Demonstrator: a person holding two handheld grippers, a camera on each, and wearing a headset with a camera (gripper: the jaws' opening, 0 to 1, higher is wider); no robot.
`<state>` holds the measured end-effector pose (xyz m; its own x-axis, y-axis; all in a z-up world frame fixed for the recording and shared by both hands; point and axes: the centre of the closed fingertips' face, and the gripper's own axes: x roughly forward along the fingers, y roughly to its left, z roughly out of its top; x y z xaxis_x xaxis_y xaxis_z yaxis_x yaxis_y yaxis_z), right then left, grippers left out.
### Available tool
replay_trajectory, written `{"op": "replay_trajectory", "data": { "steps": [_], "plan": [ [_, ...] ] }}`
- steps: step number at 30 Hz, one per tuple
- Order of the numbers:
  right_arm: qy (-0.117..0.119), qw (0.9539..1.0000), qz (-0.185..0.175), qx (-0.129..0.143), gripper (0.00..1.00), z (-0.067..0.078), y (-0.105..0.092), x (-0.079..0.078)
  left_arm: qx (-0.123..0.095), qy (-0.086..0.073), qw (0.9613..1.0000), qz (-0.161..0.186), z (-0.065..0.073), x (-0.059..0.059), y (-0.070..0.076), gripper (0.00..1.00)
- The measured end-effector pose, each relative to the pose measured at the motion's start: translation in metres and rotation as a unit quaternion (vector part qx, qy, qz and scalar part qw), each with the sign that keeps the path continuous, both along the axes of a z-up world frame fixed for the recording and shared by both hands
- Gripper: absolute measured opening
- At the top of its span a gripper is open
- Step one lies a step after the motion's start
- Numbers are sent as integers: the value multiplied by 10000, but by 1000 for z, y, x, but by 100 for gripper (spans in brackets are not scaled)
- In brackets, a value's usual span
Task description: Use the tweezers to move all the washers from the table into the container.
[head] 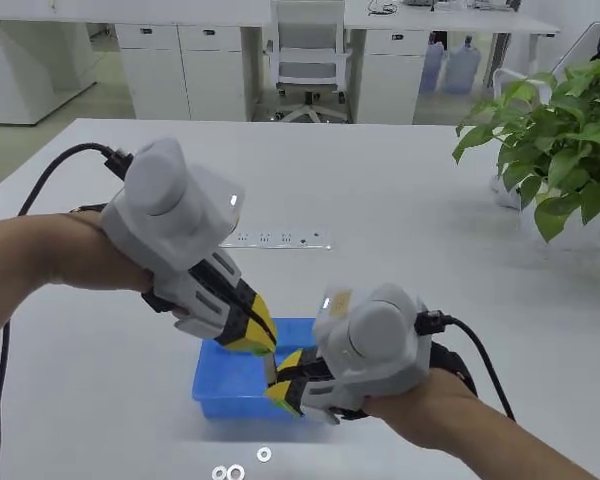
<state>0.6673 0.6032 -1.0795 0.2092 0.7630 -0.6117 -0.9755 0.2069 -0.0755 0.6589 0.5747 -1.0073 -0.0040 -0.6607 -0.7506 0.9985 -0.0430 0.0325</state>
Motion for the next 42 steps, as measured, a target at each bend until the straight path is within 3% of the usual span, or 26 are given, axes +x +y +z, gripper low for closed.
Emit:
{"op": "replay_trajectory", "data": {
  "steps": [14, 42],
  "plan": [
    [-8, 10000, 13, -47, 10, -6, -1, 26, 83, -53, 10000, -4, -6, 25, -2, 5],
    [372, 9990, 137, -212, 10, -57, 6, 49, 261, 211, 9994, 66, -56, 52, 4, 5]
  ]
}}
